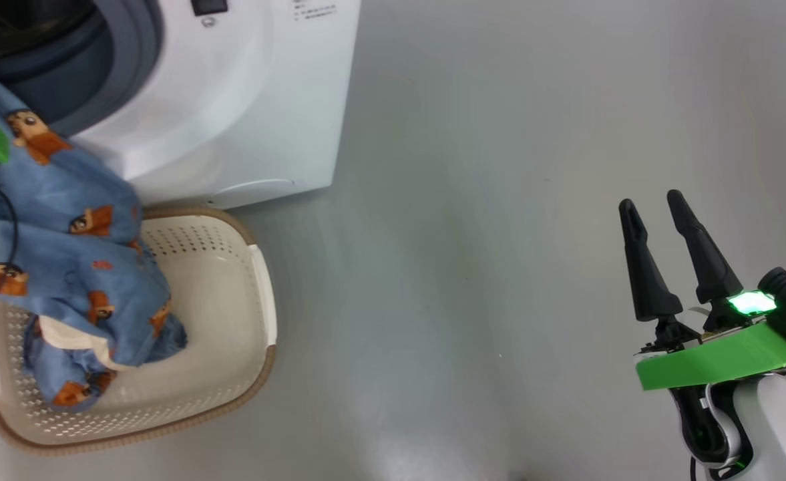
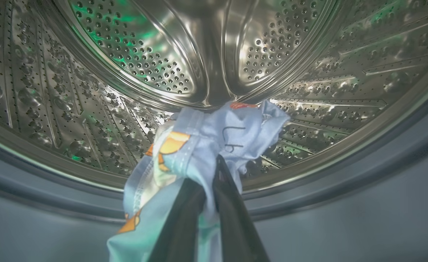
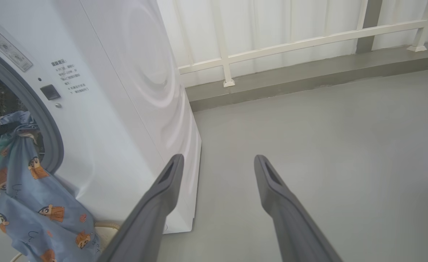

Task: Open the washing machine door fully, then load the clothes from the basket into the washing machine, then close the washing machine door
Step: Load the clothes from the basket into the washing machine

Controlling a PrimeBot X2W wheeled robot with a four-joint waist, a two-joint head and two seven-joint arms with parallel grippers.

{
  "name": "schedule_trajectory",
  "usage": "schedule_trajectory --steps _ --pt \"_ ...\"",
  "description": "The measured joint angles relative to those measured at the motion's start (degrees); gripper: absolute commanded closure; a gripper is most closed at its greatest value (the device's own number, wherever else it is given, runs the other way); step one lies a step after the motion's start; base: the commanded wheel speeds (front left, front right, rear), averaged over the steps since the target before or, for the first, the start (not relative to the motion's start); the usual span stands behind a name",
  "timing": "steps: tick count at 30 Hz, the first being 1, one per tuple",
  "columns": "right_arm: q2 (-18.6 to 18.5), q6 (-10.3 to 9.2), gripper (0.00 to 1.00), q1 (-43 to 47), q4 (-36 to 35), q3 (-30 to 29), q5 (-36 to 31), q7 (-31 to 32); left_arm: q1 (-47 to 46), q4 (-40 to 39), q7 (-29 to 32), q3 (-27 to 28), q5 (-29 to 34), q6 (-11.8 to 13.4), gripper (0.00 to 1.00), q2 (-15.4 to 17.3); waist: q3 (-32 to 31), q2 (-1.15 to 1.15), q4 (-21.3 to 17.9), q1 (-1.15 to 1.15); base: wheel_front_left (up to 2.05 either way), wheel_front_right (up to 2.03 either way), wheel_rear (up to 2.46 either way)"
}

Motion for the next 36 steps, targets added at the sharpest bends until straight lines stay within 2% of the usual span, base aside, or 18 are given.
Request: schedule_trajectory --steps 6,13,21,27,34,36 --pt "0.7 0.0 0.0 -1.0 -0.1 1.8 0.0 0.0 -5.3 4.9 0.1 0.0 0.0 -0.3 1.0 1.2 2.0 0.0 -1.6 0.0 0.0 0.0 0.0" --pt "1.0 0.0 0.0 -1.6 -0.3 3.4 0.0 0.0 -10.2 8.9 -0.2 -1.3 0.2 -1.8 1.0 3.3 3.8 0.0 -3.8 0.0 0.0 0.0 0.0" --pt "1.3 0.0 0.0 -2.1 -0.4 4.9 0.0 0.0 -14.9 10.4 -5.3 -2.8 2.0 -4.0 1.0 7.0 5.8 0.0 -6.0 0.0 0.0 0.0 0.0" --pt "1.3 0.0 0.0 -2.3 -1.0 4.9 0.0 0.0 -18.6 8.7 -9.4 -1.9 1.9 -4.5 1.0 8.3 7.8 0.0 -6.3 0.0 0.0 0.0 0.0" --pt "1.8 0.0 0.0 -3.9 -1.4 5.3 0.0 0.0 -19.1 0.1 -9.9 -0.4 2.6 -5.0 1.0 9.2 9.4 0.0 -6.0 0.0 0.0 0.0 0.0" --pt "2.0 0.0 0.0 -4.2 -1.4 5.5 0.0 0.0 -18.6 -0.2 -10.2 0.1 2.6 -5.0 1.0 9.2 9.6 0.0 -5.8 0.0 0.0 0.0 0.0"
